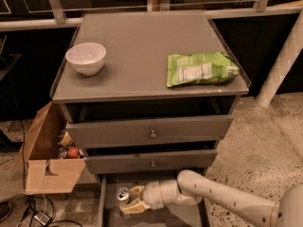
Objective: Pick redbull can from bottom drawer and place on counter
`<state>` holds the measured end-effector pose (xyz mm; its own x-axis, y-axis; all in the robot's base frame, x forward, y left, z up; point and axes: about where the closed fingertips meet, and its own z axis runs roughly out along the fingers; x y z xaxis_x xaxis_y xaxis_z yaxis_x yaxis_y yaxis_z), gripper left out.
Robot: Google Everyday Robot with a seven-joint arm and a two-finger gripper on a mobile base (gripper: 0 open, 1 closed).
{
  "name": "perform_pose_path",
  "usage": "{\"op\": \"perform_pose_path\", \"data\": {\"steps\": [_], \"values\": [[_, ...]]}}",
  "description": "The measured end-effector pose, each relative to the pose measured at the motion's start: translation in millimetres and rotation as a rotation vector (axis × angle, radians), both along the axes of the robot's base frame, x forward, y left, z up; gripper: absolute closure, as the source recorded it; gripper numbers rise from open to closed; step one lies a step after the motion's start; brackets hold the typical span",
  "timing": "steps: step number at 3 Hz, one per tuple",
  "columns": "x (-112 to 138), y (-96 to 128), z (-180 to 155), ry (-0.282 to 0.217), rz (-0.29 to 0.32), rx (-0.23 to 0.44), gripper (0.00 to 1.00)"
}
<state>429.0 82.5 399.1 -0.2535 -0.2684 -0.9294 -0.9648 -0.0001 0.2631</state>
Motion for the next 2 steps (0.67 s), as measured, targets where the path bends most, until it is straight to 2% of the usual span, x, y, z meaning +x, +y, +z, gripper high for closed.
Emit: {"op": "perform_pose_path", "data": {"steps": [2], "values": [[-2.3,-28.2,41.5,-0.138,-0.183,-0.044,1.0]]}}
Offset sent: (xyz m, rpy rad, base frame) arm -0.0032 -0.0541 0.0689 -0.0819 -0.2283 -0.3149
